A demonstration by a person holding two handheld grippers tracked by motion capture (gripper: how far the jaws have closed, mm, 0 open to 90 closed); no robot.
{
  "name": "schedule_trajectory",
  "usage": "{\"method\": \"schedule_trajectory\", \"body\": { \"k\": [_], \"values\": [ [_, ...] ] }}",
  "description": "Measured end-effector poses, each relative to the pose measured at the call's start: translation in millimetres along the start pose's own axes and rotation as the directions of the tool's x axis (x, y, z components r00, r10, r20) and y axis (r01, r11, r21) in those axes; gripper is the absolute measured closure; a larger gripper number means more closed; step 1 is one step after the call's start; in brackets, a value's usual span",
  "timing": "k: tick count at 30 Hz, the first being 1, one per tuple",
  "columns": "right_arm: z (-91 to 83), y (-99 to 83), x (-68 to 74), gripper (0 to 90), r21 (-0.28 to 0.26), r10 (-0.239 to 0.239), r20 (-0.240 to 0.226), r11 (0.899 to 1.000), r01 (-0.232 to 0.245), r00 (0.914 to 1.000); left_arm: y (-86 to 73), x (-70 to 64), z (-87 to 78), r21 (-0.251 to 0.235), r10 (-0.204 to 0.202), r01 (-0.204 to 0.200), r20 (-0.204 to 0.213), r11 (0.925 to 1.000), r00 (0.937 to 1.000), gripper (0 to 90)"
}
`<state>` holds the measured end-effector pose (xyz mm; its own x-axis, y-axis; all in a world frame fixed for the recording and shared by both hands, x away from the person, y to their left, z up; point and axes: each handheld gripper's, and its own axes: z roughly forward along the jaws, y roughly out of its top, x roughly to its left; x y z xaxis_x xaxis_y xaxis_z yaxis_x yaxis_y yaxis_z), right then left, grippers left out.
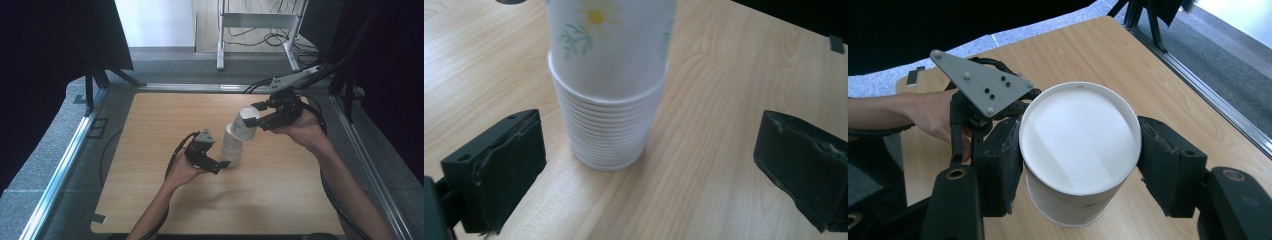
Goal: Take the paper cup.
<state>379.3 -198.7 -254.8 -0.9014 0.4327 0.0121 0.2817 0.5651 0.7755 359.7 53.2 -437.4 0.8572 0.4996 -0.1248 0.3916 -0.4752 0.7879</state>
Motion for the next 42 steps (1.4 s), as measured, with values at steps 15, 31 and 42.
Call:
{"method": "schedule_trajectory", "body": {
  "k": [15, 31, 42],
  "values": [
    [0.4, -29.7, 18.7, 37.4, -0.006, -0.026, -0.042, 1.0, 0.026, 0.9988, -8.9, -22.4, -6.1, -0.037, 0.045, -0.042, 0.076, 0.9984, 0.9961, 0.9],
    [23.2, -58.6, 38.0, 37.4, 0.012, -0.046, -0.1, 0.999, 0.047, 0.9939, -15.0, -39.2, -5.2, -0.084, 0.081, -0.07, 0.126, 0.994, 0.9887, 1.9],
    [47.8, -81.6, 45.0, 37.4, 0.04, -0.04, -0.134, 0.998, 0.046, 0.9902, -18.8, -50.1, 4.0, -0.107, 0.101, -0.086, 0.146, 0.9905, 0.9841, 4.1]
  ]
}}
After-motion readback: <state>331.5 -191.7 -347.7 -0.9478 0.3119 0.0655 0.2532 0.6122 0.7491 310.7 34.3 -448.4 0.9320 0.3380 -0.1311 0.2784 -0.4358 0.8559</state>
